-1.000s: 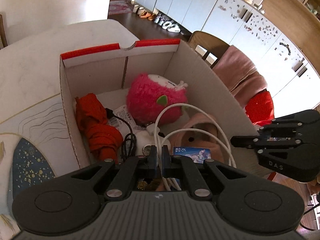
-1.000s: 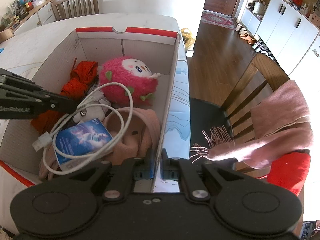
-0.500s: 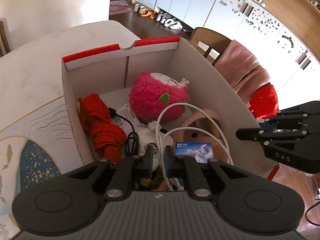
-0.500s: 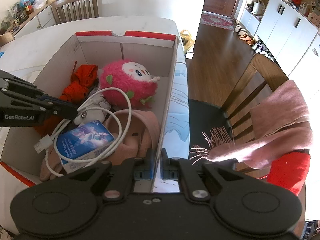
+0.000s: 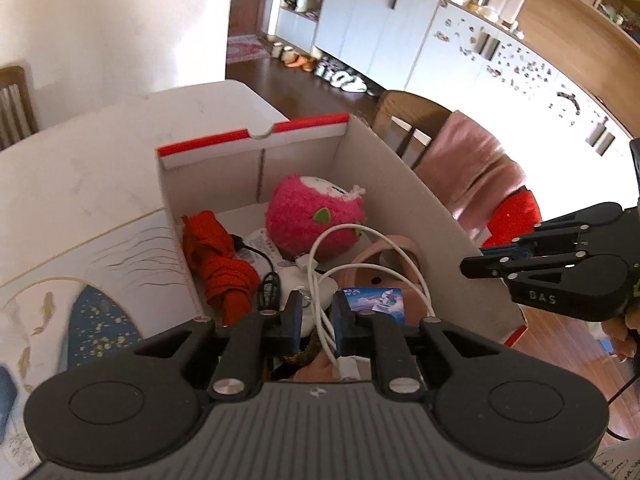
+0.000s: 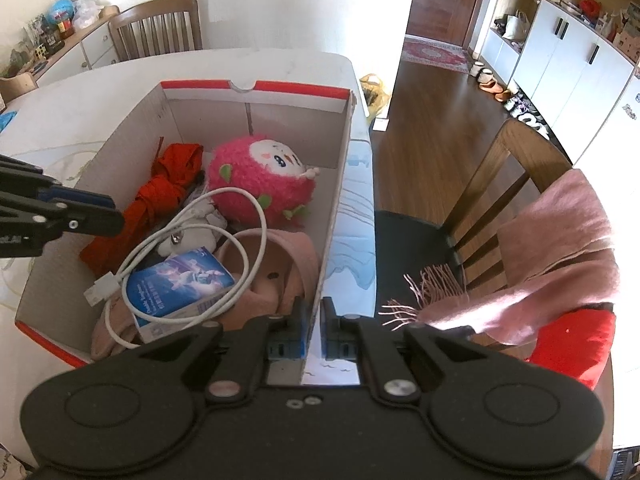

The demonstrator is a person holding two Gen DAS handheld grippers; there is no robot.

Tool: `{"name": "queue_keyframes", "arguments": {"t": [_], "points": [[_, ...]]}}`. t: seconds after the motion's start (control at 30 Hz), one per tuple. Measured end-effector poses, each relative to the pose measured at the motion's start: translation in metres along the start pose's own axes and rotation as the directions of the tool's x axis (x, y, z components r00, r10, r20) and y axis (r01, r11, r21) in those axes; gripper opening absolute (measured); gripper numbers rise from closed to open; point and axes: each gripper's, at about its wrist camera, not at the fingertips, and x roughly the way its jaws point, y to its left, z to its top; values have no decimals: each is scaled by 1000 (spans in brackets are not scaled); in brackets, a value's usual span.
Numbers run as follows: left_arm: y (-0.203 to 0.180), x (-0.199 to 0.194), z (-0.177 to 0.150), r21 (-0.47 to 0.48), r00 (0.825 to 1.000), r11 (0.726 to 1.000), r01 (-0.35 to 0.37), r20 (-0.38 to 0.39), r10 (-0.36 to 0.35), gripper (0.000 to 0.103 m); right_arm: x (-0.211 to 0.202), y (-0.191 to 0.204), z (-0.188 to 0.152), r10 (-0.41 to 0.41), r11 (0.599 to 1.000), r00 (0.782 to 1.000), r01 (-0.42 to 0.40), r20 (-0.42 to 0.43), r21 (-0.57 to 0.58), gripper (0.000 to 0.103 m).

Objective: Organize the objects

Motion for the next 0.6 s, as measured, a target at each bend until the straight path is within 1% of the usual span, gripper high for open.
{"name": "queue_keyframes", "arguments": {"t": [0.13, 0.17, 0.2, 0.23, 0.3, 0.33, 0.43, 0.5, 0.6], "points": [[-3, -16, -1, 1, 999, 1000, -16, 40, 16, 16, -13, 0, -1, 5, 1000, 999, -4, 45, -11, 9], [-4, -20, -2, 2, 999, 1000, -22, 50, 22, 21, -17, 0, -2, 7, 1000, 998, -6, 56, -13, 10], [-5, -24, -3, 1, 998, 1000, -27, 63, 27, 29, -21, 0, -2, 10, 1000, 998, -9, 67, -16, 10], [-5, -28, -4, -1, 997, 1000, -29, 73, 29, 33, -25, -1, -3, 13, 1000, 997, -12, 79, -20, 11], [-6, -35, -7, -7, 995, 999, -34, 98, 34, 54, -31, 0, -4, 18, 999, 995, -15, 97, -30, 12], [-7, -38, -8, -12, 994, 999, -34, 107, 35, 56, -34, 0, -4, 21, 999, 994, -18, 105, -30, 12], [-10, -44, -12, -12, 991, 999, -47, 124, 48, 58, -42, -1, -7, 39, 999, 992, -36, 123, -29, 14], [-14, -48, -14, -9, 989, 999, -53, 140, 54, 64, -48, -1, -9, 54, 998, 989, -50, 136, -35, 15], [-18, -55, -18, -24, 985, 999, -48, 166, 51, 67, -57, -1, -14, 77, 996, 984, -70, 159, -52, 21]]}}
